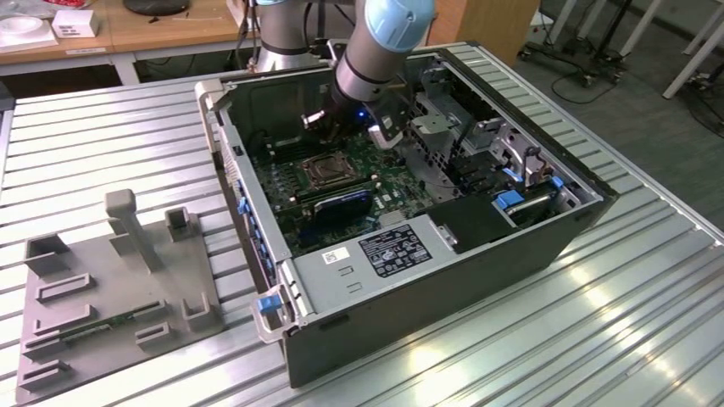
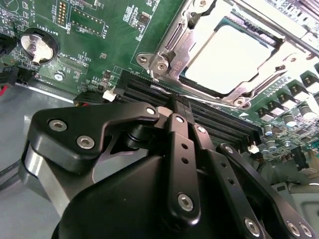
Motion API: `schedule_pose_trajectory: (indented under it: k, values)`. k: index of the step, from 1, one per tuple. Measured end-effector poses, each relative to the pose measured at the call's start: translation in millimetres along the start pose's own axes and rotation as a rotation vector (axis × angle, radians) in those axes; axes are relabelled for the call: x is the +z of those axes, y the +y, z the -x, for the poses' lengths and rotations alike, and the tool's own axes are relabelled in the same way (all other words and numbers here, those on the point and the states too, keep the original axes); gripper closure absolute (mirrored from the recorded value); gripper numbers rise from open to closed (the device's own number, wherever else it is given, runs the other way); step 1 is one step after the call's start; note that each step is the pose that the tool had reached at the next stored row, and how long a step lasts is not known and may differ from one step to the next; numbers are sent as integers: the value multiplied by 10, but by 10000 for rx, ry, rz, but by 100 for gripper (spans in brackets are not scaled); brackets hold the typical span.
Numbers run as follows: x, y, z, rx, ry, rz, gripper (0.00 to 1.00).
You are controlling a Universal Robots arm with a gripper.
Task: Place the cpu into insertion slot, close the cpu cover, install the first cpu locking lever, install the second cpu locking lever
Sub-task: 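Install the first cpu locking lever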
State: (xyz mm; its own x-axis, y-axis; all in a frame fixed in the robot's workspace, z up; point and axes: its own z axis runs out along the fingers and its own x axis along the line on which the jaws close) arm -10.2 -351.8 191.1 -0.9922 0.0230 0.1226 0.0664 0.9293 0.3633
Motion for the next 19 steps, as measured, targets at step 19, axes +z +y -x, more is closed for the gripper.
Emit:
schedule_pose_trajectory:
  k: [19]
  values:
    - [16, -38, 3, -45, -128, -49, 89]
